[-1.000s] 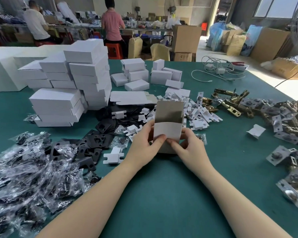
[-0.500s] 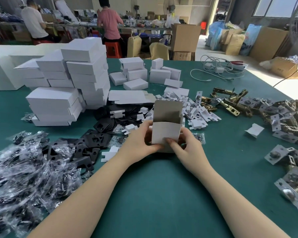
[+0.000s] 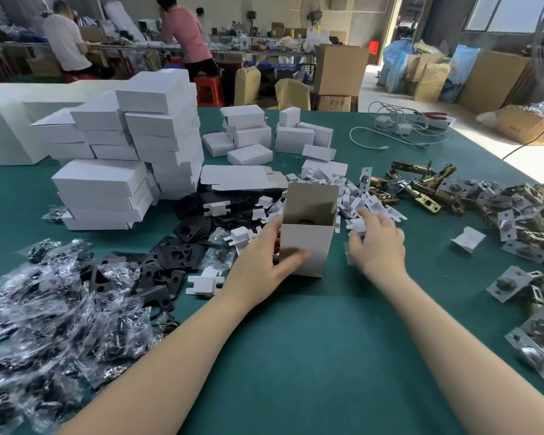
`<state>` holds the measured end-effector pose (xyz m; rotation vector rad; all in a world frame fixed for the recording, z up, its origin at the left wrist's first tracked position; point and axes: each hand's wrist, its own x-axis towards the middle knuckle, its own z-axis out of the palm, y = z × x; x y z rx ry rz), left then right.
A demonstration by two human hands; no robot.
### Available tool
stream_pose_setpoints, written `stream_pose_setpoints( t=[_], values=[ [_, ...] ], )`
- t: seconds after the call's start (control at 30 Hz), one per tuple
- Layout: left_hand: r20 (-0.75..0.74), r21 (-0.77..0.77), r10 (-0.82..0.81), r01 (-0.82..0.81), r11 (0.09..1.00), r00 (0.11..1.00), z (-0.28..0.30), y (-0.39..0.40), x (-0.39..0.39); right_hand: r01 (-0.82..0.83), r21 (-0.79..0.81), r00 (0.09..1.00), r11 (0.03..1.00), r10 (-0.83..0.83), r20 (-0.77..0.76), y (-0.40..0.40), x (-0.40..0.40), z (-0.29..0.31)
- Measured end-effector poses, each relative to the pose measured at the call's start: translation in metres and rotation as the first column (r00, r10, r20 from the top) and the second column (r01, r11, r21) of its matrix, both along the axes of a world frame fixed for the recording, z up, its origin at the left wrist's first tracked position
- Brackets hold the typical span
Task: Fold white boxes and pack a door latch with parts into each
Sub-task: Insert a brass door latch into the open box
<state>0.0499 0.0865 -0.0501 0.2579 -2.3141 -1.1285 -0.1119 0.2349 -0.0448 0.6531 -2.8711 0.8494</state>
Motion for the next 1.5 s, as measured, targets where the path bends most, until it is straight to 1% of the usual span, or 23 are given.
stream_pose_setpoints(
  t=[0.03, 0.1, 0.13, 0.17, 0.2, 0.3, 0.43, 0.57, 0.6, 0.63, 0.67, 0.73, 0.8, 0.9, 1.0, 1.07, 1.13, 1.23, 1.3, 1.33, 1.37, 1.43, 1.5],
  values=[
    [-0.004, 0.022, -0.002, 0.002, 1.000, 1.000, -0.001, 0.000, -0.001, -0.042, 0.148, 0.999, 0.988, 0.040, 0.014, -0.001, -0.008, 0.002],
    [-0.010, 0.066, -0.011, 0.012, 0.998, 1.000, -0.004, -0.002, -0.002, -0.149, 0.361, 0.988, 0.921, 0.152, 0.022, -0.002, -0.021, 0.006],
    [-0.010, 0.078, -0.008, 0.009, 0.997, 1.000, -0.005, -0.003, -0.002, -0.183, 0.427, 0.980, 0.886, 0.197, 0.011, -0.002, -0.024, 0.010],
    [-0.011, 0.083, -0.004, 0.004, 0.997, 1.000, -0.005, -0.004, -0.002, -0.204, 0.460, 0.973, 0.864, 0.232, -0.004, -0.003, -0.027, 0.014],
    [-0.014, 0.083, -0.003, 0.004, 0.997, 1.000, -0.006, -0.005, -0.003, -0.221, 0.458, 0.968, 0.861, 0.253, -0.008, -0.003, -0.030, 0.018],
    [-0.023, 0.071, -0.008, 0.010, 0.997, 1.000, -0.006, -0.004, -0.003, -0.210, 0.304, 0.978, 0.929, 0.201, 0.061, -0.001, -0.031, 0.031],
    [-0.034, 0.089, -0.020, 0.023, 0.996, 0.999, -0.007, -0.005, -0.003, -0.168, 0.258, 0.986, 0.952, 0.157, 0.062, 0.009, -0.032, 0.031],
    [-0.044, 0.089, -0.025, 0.029, 0.996, 0.999, -0.006, -0.005, -0.002, -0.087, 0.136, 0.993, 0.987, 0.075, 0.091, 0.015, -0.032, 0.029],
    [-0.045, 0.081, -0.029, 0.032, 0.996, 0.999, -0.005, -0.004, -0.001, -0.086, 0.088, 0.994, 0.992, 0.079, 0.079, 0.016, -0.031, 0.028],
    [-0.045, 0.075, -0.034, 0.038, 0.996, 0.998, -0.004, -0.004, -0.001, -0.087, 0.001, 0.995, 0.996, 0.087, 0.054, 0.016, -0.030, 0.028],
    [-0.043, 0.073, -0.040, 0.043, 0.996, 0.998, -0.004, -0.004, -0.001, -0.085, -0.129, 0.996, 0.988, 0.089, 0.029, 0.017, -0.027, 0.028],
    [-0.039, 0.076, -0.045, 0.048, 0.996, 0.998, -0.004, -0.003, -0.002, -0.073, -0.391, 0.997, 0.917, 0.081, 0.002, 0.018, -0.019, 0.031],
    [-0.035, 0.082, -0.038, 0.040, 0.996, 0.999, -0.005, -0.004, -0.003, -0.077, -0.550, 0.991, 0.832, 0.125, 0.050, 0.015, -0.012, 0.034],
    [-0.034, 0.088, -0.033, 0.036, 0.995, 0.999, -0.006, -0.005, -0.004, -0.054, -0.708, 0.940, 0.704, 0.275, 0.201, 0.008, -0.002, 0.036],
    [-0.042, 0.091, -0.037, 0.040, 0.995, 0.998, -0.006, -0.005, -0.004, -0.007, -0.815, 0.920, 0.580, 0.322, 0.221, 0.002, 0.009, 0.044],
    [-0.045, 0.090, -0.040, 0.044, 0.995, 0.998, -0.005, -0.005, -0.004, -0.003, -0.858, 0.928, 0.514, 0.321, 0.189, -0.001, 0.016, 0.051],
    [-0.053, 0.096, -0.041, 0.046, 0.994, 0.998, -0.005, -0.005, -0.004, -0.047, -0.886, 0.931, 0.462, 0.342, 0.128, -0.001, 0.023, 0.060],
    [-0.062, 0.112, -0.048, 0.055, 0.992, 0.997, -0.006, -0.006, -0.004, -0.188, -0.899, 0.908, 0.395, 0.420, -0.005, -0.001, 0.034, 0.074],
    [-0.068, 0.125, -0.058, 0.067, 0.990, 0.996, -0.007, -0.006, -0.004, -0.305, -0.882, 0.864, 0.360, 0.494, -0.096, 0.000, 0.041, 0.080],
    [-0.069, 0.129, -0.061, 0.070, 0.989, 0.996, -0.007, -0.006, -0.004, -0.365, -0.857, 0.840, 0.364, 0.526, -0.134, -0.001, 0.044, 0.081],
    [-0.069, 0.132, -0.062, 0.071, 0.989, 0.996, -0.007, -0.006, -0.004, -0.421, -0.818, 0.823, 0.391, 0.544, -0.163, -0.001, 0.046, 0.081],
    [-0.066, 0.142, -0.065, 0.074, 0.987, 0.996, -0.006, -0.005, -0.004, -0.515, -0.702, 0.814, 0.492, 0.538, -0.221, -0.001, 0.048, 0.078],
    [-0.065, 0.143, -0.072, 0.081, 0.986, 0.995, -0.005, -0.005, -0.003, -0.561, -0.567, 0.821, 0.603, 0.494, -0.286, 0.000, 0.049, 0.073]
  ],
)
